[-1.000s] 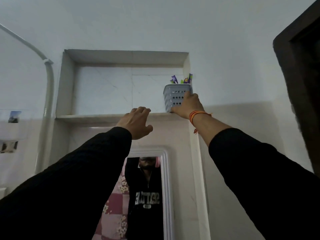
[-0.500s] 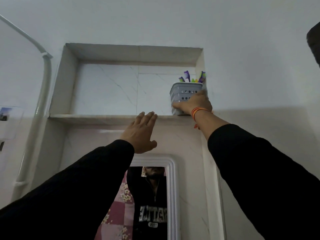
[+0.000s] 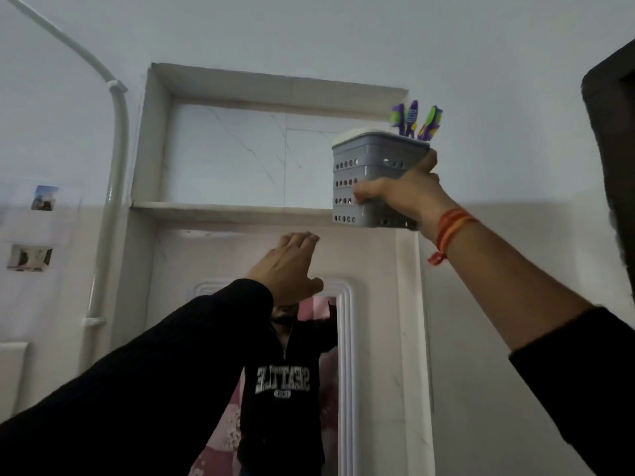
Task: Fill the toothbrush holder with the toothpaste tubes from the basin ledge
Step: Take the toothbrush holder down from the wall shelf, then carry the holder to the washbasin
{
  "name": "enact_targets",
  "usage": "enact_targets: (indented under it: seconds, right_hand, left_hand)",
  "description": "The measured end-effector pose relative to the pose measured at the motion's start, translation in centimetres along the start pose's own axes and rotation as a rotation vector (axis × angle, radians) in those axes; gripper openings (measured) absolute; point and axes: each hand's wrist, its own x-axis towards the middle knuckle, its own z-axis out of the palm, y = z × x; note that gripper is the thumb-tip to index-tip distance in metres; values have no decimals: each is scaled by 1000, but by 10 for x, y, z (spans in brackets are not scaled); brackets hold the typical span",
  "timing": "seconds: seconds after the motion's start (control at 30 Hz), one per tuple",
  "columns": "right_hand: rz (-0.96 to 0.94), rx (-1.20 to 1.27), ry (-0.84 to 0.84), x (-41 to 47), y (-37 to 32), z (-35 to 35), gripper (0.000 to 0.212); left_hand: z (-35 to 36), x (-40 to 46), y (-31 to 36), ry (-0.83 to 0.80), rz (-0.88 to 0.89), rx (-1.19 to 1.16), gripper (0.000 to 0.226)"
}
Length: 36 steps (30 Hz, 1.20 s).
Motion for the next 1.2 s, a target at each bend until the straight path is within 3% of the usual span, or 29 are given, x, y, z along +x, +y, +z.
enact_targets:
  seconds: [0.2,0.43,0.53,0.77,0.87,1.2]
  right_hand:
    - [64,131,-101,-113,65,11,127]
    - [202,82,-85,-257,220,68,152]
    - [300,78,-114,-330,298,86,152]
    - [500,-47,-97,-444,431,114,132]
    - [548,-84,-108,-476,469,125,131]
    - [627,-34,-154,-547,501,141,126]
  left_hand:
    - [42,-96,7,-92,-70,-249,76]
    - [151,-239,24,-415,-278,-487,47]
    - [212,-294,23,-587,-381,-512,43]
    - [323,-350,18,-875,-571,-467,34]
    - [362,-363,14,-1007,-565,-391,31]
    - [426,-393,-3,-1308,-466,-170,26]
